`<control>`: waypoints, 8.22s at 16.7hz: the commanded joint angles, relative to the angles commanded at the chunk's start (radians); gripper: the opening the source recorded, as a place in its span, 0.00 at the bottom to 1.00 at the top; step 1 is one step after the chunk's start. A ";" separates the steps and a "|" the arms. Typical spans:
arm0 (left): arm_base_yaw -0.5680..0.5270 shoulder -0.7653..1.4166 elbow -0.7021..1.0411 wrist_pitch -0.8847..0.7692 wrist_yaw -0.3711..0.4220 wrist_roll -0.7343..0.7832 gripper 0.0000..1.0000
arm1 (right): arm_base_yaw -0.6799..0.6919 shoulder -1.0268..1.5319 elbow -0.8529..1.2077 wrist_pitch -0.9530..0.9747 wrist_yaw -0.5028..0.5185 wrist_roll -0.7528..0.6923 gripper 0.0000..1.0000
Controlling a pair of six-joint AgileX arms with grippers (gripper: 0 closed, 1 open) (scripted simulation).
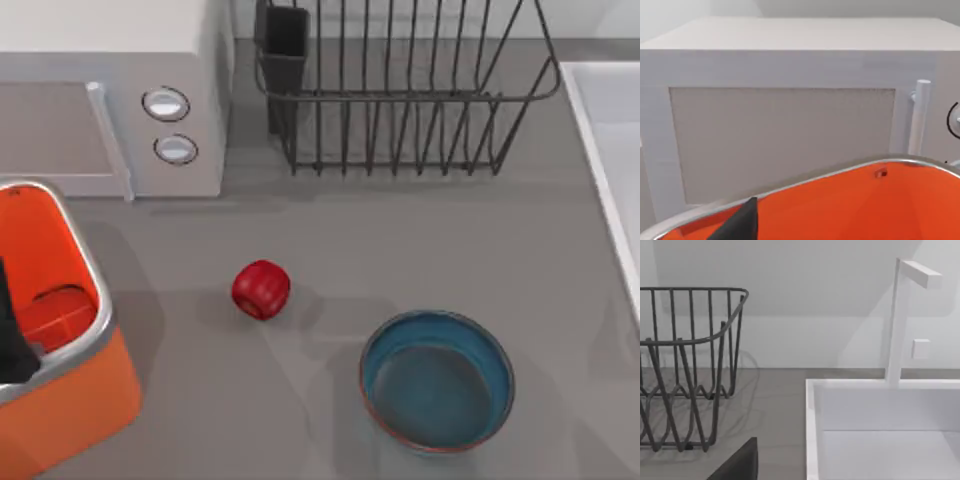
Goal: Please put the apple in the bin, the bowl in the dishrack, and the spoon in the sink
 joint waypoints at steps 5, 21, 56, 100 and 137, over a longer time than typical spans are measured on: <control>-0.018 0.057 0.044 -0.030 -0.001 -0.003 1.00 | 0.000 0.000 0.000 0.000 0.000 0.000 1.00; -0.372 1.248 0.971 -0.661 -0.049 -0.060 1.00 | 0.000 0.000 0.000 0.000 0.000 0.000 1.00; -0.601 2.159 1.460 -0.853 -0.077 -0.084 0.85 | 0.000 0.000 0.000 0.000 0.000 0.000 1.00; -0.582 2.053 1.729 -1.280 -0.087 0.252 0.00 | 0.000 0.000 0.000 0.000 0.000 0.000 1.00; -0.322 1.762 1.530 -1.467 -0.233 2.867 0.00 | 0.000 0.000 0.000 0.000 0.000 0.000 1.00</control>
